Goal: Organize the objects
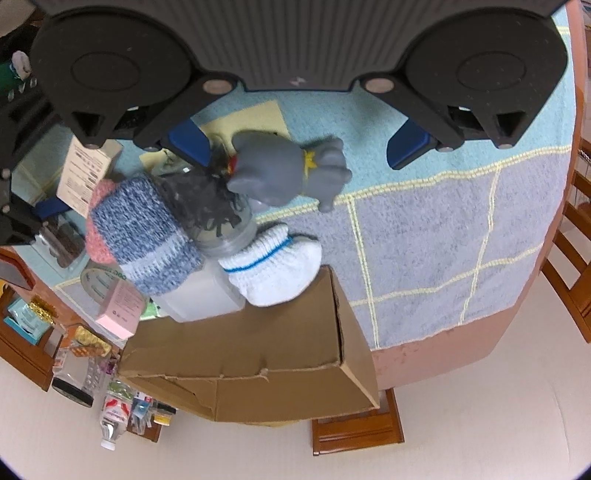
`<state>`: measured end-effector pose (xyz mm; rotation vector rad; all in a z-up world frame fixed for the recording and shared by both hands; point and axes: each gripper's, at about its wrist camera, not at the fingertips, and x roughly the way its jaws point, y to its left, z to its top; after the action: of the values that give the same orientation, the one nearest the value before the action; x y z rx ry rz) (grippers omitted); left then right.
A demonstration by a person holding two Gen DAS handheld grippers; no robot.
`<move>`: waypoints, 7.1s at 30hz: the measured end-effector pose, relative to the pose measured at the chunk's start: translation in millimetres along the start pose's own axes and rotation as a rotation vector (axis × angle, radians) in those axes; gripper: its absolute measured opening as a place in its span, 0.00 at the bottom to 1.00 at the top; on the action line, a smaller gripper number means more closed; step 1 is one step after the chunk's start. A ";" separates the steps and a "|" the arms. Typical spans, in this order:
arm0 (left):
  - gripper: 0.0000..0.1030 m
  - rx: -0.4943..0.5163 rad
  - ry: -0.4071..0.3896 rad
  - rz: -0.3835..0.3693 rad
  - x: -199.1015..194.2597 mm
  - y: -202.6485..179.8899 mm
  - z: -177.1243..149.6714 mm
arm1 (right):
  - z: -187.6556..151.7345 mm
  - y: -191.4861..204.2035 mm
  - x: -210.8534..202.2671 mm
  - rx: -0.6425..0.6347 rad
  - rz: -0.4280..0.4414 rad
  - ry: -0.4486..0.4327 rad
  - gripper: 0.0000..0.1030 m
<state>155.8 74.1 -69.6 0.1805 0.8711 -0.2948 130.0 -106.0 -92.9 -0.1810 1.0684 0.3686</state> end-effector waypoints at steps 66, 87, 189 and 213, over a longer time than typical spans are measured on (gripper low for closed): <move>0.78 -0.062 -0.048 -0.124 48.0 57.4 4.2 | -9.9 9.0 3.9 0.024 -0.059 -0.050 1.00; 0.70 -0.070 -0.012 -0.111 45.8 55.1 11.8 | -7.9 1.0 -13.3 0.072 -0.076 -0.002 0.81; 0.99 -0.034 0.077 0.072 16.9 17.3 5.5 | 14.4 -21.1 -54.4 -0.046 -0.201 -0.163 1.00; 0.99 -0.030 0.113 0.188 26.9 65.8 -2.8 | 17.0 -6.7 -43.5 -0.054 -0.133 -0.130 1.00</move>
<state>191.5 132.1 -89.8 0.2510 0.9623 -0.0963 127.9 -115.7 -46.8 -0.2713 0.9135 0.2857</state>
